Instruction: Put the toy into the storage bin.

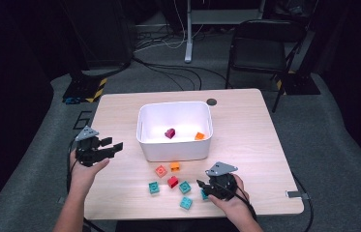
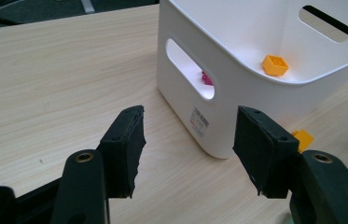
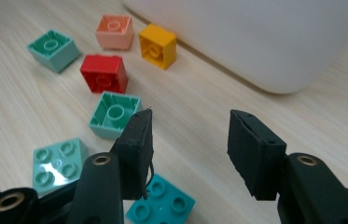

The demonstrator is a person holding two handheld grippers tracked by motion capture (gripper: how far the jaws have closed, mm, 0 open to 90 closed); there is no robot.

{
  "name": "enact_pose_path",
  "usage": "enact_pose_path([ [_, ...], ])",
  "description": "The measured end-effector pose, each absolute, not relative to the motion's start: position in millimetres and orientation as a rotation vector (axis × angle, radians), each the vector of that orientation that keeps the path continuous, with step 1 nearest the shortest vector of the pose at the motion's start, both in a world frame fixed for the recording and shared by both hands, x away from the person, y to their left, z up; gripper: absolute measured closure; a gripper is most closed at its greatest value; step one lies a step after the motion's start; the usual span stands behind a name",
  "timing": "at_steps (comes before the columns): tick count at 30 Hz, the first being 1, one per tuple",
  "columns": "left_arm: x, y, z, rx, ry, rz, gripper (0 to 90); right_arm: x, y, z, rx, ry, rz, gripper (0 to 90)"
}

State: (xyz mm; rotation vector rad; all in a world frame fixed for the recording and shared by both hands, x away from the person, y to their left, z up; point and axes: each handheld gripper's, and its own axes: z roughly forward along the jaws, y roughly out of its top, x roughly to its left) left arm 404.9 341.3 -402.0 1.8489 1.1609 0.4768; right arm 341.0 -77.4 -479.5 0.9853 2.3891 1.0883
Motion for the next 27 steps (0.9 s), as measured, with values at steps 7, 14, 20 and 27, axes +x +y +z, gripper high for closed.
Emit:
enact_pose_path([
  [7, 409.6, 337.4, -403.4, 1.859, 1.159, 0.472, 42.6, 335.5, -76.7, -487.5, 0.991, 2.421, 1.055, 49.6],
  [14, 413.9, 336.3, -401.7, 1.863, 1.15, 0.473, 42.6, 332.6, -78.7, -493.9, 1.026, 2.432, 1.037, 48.7],
  [20, 418.9, 335.3, -400.3, 1.855, 1.143, 0.469, 42.6, 326.9, -76.6, -500.8, 1.035, 2.46, 0.998, 47.2],
  [27, 422.7, 330.1, -400.4, 1.862, 1.131, 0.462, 42.6, 324.8, -82.8, -504.5, 1.07, 2.47, 0.955, 46.7],
])
